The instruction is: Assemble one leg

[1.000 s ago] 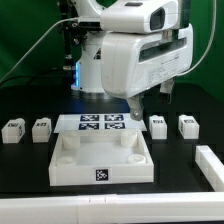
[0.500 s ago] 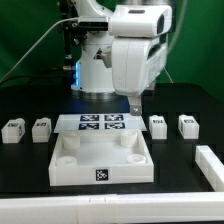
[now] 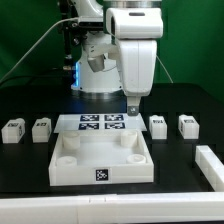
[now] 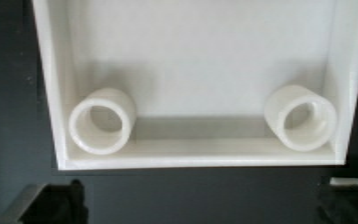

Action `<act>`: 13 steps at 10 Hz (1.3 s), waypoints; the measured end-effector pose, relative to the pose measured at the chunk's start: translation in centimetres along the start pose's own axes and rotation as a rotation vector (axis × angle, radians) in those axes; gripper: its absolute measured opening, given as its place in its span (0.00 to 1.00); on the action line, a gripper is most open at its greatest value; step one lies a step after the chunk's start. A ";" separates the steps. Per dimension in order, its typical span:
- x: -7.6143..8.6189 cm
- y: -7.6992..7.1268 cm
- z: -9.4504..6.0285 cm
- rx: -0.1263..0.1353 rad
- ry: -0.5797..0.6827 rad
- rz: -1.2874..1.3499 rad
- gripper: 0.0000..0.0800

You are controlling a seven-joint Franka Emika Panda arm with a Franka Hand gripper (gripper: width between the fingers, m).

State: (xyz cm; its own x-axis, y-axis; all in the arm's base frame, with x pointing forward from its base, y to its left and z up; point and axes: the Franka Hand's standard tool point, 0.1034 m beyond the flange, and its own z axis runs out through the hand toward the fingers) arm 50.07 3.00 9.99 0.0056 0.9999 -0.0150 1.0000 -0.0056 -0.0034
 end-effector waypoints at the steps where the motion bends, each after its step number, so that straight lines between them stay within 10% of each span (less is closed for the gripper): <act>1: -0.1 -0.2 0.4 -0.008 0.002 0.001 0.81; 6: -4.1 -9.0 6.1 -0.018 0.014 -0.038 0.81; 11: -5.0 -8.2 9.0 0.010 0.025 0.009 0.81; 13: -5.0 -8.3 9.0 0.012 0.025 0.009 0.54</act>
Offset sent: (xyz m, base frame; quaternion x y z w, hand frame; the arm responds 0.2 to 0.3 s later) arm -0.0871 -0.0488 -0.0381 -0.0322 0.0115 -0.0864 0.9957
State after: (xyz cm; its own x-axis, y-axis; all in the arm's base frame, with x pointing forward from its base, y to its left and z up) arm 41.67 -2.12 1.07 0.0147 0.9998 0.0098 0.9998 -0.0145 -0.0152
